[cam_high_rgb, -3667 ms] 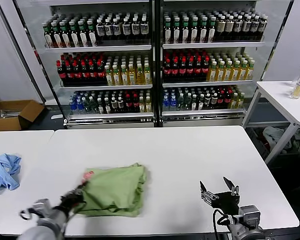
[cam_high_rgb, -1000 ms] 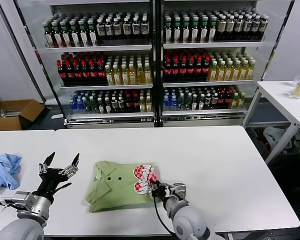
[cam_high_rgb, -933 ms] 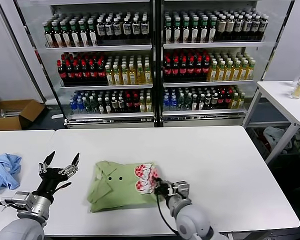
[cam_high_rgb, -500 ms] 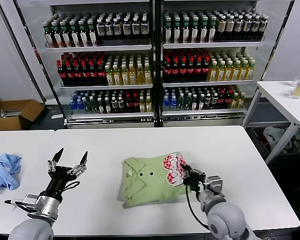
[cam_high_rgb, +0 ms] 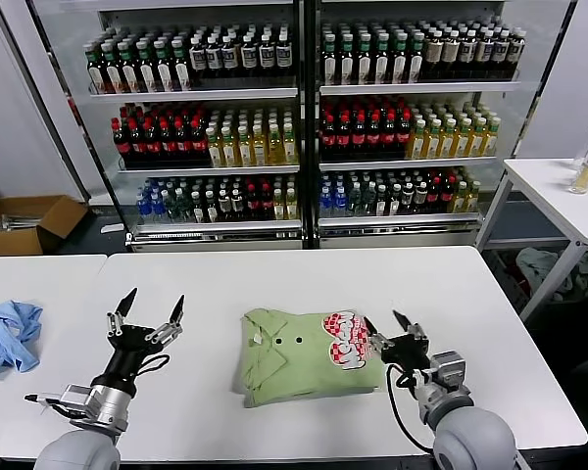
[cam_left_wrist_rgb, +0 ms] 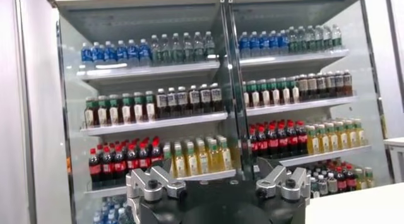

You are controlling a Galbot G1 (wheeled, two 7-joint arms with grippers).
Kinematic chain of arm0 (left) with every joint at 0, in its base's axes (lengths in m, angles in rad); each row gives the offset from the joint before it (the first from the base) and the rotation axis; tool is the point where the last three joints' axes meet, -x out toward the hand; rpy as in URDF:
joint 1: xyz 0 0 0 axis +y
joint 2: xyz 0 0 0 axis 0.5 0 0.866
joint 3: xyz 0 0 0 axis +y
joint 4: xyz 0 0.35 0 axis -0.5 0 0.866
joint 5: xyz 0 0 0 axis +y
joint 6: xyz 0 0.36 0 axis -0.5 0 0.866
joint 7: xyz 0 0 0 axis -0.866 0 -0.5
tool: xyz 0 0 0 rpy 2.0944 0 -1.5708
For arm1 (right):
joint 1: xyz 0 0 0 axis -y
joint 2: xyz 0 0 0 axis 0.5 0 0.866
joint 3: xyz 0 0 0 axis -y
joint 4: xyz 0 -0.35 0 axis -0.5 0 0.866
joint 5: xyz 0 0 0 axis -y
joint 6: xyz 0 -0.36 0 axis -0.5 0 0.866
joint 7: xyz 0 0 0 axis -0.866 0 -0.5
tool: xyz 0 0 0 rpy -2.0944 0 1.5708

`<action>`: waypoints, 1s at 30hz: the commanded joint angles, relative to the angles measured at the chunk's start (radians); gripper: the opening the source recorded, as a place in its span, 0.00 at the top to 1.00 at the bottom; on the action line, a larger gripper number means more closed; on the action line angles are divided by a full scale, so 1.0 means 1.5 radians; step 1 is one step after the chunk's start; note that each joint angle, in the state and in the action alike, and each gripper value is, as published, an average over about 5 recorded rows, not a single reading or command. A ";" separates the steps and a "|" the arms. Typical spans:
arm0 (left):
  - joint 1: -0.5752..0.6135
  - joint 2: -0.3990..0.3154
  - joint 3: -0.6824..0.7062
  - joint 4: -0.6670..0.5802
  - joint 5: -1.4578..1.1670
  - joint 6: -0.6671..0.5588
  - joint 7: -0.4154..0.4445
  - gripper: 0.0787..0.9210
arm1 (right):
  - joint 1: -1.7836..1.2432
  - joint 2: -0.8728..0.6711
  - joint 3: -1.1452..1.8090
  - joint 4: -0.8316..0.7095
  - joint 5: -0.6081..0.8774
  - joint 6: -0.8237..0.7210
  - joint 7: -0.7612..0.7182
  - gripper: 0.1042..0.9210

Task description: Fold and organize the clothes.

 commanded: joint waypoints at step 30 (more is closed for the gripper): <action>-0.181 -0.018 0.095 0.143 0.093 -0.043 0.001 0.12 | 0.069 -0.050 0.155 -0.130 -0.155 0.158 -0.096 0.12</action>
